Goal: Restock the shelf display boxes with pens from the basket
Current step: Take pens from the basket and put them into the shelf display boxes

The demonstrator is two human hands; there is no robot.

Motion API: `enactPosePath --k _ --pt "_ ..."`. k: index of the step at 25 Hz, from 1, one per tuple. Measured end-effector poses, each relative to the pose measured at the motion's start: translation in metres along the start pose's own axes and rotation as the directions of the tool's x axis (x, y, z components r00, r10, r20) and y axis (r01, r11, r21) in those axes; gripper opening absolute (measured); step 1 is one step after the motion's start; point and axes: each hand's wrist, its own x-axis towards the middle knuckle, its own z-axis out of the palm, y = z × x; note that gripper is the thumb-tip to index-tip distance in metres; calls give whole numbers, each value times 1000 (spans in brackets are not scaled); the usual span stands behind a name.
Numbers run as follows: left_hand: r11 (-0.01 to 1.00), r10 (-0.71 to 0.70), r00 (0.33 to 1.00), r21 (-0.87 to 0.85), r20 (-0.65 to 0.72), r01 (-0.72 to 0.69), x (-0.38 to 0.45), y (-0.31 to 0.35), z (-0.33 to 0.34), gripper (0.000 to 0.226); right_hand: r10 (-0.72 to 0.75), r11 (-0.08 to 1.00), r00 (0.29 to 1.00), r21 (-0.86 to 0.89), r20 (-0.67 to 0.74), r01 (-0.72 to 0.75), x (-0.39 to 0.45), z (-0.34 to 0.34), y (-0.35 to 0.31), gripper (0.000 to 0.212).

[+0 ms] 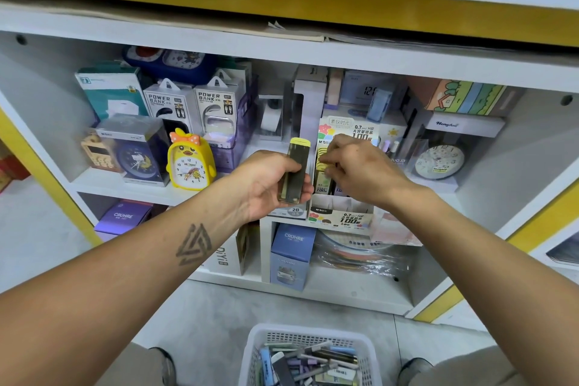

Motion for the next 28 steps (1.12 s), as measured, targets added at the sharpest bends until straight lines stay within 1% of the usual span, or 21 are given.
enactPosePath --k 2,4,7,8,9,10,11,12,13,15,17,18,19,20,21,22,23,24,26,27,28 --pt "1000 6 1000 -8 3 -6 0 1 0 16 19 1000 999 2 -37 -19 0 -3 -1 28" --pt "1000 10 1000 -13 -1 -10 1 0 -1 16 13 1000 998 17 -61 -12 0 -6 0 24" --pt "1000 2 1000 -4 13 -2 1 -1 0 18 17 1000 1000 -22 -4 -17 -1 -6 1 27" --pt "1000 -5 1000 7 25 5 0 -1 0 18 30 999 999 15 -30 -29 0 -5 0 27" --pt "1000 -16 999 20 40 15 0 0 1 19 54 992 996 116 -66 -46 1 -6 -1 30" --pt "999 -27 998 37 58 25 -1 1 2 19 88 959 993 278 -83 -61 2 -8 -3 36" --pt "998 -38 996 58 77 34 -1 2 2 17 111 882 992 466 -60 -70 1 -11 -5 44" --pt "996 -51 994 72 97 44 -1 3 3 16 107 774 994 629 -23 -69 0 -13 -7 50" --pt "996 -63 991 69 120 55 -1 4 3 15 93 673 996 736 4 -66 -2 -16 -7 49" --pt "998 -67 983 0 170 68 0 4 4 18 72 556 997 829 18 -56 -5 -22 -8 32" --pt "998 -51 989 -14 137 53 4 2 4 25 100 487 995 872 7 -55 -7 -28 -7 22" --pt "999 -24 997 28 75 21 6 0 4 27 136 481 991 875 -8 -59 -7 -31 -5 21" --pt "994 25 1000 107 1 -25 9 -3 4 24 170 531 985 845 -35 -62 -7 -34 -2 21" --pt "974 88 994 214 -66 -72 12 -6 3 20 193 631 979 773 -70 -69 -8 -35 2 21" --pt "935 160 981 337 -110 -114 15 -9 1 15 203 735 974 673 -98 -86 -8 -35 5 23" --pt "865 240 963 477 -119 -157 19 -13 -2 13 208 810 972 576 -111 -108 -8 -33 7 25" --pt "753 322 943 626 -80 -205 22 -17 -5 12 208 851 972 510 -109 -124 -9 -31 8 27" --pt "611 383 924 751 -4 -250 23 -20 -7 12 200 873 975 470 -100 -131 -11 -27 9 27" --pt "355 413 900 884 143 -303 22 -26 -6 19 167 907 982 405 -85 -119 -14 -18 7 24" --pt "286 400 899 907 180 -309 22 -30 -4 23 161 910 985 397 -66 -122 -15 -14 6 22" --pt "250 386 902 919 194 -305 22 -32 -1 27 161 902 986 411 -37 -131 -17 -11 5 20"
